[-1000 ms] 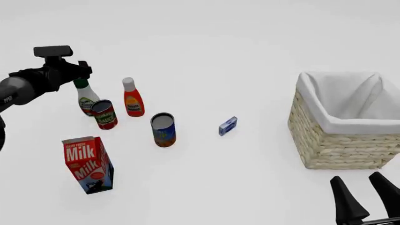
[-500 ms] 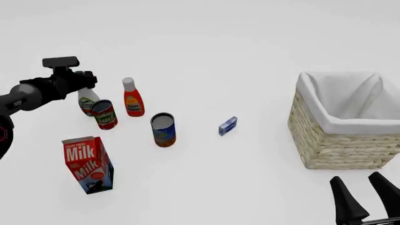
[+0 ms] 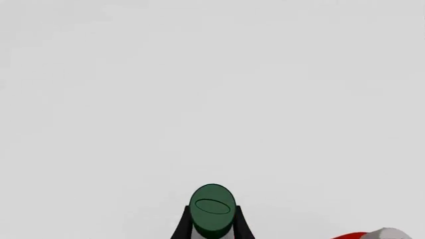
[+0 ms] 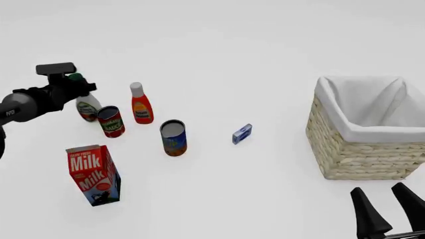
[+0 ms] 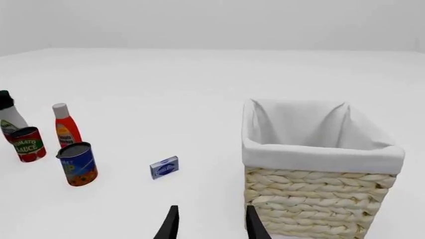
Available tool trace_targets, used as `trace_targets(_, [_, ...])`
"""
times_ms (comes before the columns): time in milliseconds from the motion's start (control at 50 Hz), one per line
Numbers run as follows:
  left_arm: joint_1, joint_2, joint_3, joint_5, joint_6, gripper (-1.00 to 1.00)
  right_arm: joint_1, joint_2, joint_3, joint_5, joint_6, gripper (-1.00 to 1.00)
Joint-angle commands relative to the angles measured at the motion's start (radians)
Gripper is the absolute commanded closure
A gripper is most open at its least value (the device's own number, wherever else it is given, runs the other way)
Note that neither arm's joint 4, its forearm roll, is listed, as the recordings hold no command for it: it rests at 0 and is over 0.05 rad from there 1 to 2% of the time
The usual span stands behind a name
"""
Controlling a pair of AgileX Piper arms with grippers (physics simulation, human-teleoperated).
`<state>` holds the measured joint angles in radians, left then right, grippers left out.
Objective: Pick the salad dressing and place it in the basket.
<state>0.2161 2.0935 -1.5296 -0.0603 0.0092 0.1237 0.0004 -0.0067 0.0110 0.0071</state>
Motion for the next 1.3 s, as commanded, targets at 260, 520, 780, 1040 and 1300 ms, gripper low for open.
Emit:
trace_targets(260, [0.013, -0.128, 0.050, -0.065, 0.030, 1.00, -0.001, 0.000, 0.002, -0.001, 0.002, -1.00])
trace_targets(520, [-0.031, -0.386, 0.065, -0.026, 0.053, 1.00, 0.008, 0.000, -0.015, 0.002, 0.007, -1.00])
trace_targets(780, [-0.180, -0.595, 0.091, 0.042, 0.021, 1.00, 0.009, 0.001, -0.025, 0.008, 0.010, -1.00])
trace_targets(1040, [-0.453, -0.770, 0.224, 0.056, 0.081, 1.00, 0.015, 0.001, -0.025, 0.003, 0.010, -1.00])
trace_targets(1300, [-0.691, -0.782, 0.350, 0.020, 0.112, 1.00, 0.011, 0.000, -0.027, 0.004, 0.008, -1.00])
